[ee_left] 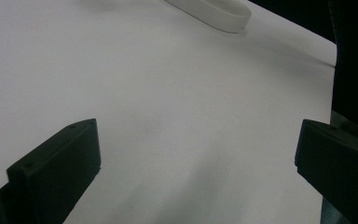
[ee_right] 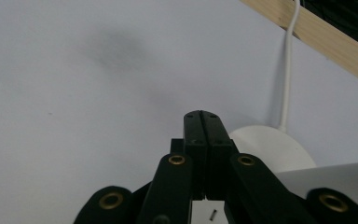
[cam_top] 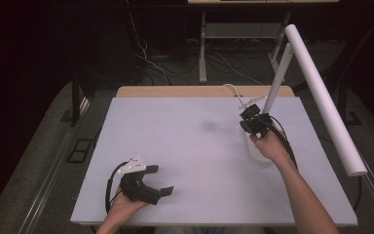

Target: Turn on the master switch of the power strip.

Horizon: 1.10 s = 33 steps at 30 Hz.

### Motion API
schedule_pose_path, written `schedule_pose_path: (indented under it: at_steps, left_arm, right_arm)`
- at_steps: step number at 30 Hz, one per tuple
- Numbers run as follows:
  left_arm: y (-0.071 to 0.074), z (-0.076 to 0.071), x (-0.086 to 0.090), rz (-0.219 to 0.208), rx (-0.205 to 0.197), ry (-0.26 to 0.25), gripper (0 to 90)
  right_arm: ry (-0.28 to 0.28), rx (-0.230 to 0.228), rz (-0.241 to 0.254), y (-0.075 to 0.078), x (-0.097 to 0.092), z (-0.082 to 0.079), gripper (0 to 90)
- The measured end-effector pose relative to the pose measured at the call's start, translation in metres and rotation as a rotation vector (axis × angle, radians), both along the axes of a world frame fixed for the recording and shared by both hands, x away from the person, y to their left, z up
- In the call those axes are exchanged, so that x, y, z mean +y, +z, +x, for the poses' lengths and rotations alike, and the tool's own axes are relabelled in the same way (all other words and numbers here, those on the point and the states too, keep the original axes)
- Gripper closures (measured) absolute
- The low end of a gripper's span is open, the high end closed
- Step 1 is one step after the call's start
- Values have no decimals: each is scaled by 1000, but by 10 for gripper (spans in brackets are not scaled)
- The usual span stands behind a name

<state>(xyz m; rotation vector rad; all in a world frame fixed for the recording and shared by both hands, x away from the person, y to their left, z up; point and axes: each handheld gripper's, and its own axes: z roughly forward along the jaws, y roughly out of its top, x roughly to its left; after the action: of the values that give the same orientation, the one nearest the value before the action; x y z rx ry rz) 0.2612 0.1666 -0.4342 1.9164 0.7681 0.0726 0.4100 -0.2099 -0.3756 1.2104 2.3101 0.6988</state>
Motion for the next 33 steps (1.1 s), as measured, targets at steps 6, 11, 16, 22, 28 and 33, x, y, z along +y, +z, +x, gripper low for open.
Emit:
schedule_pose_path:
  at_steps: [6,11,16,22,28,33]
  left_arm:
    - [0,0,-1,-1,-3,-1,0]
    - [0,0,-1,-1,-2,-3,0]
    - [0,0,-2,3,-1,-2,0]
    - [0,1,-2,6,0,-2,0]
    - [0,1,-2,8,-4,0,0]
    - [-1,2,-2,15,-7,4,0]
  right_arm:
    - [39,-22,51,4,5,-13,883]
    - [55,-34,103,9,3,-24,735]
    - [60,-34,177,13,-4,-36,534]
    - [82,-25,249,14,-14,-49,309]
    - [131,-1,269,13,-22,-66,93]
    - [163,15,319,11,-29,-81,1]
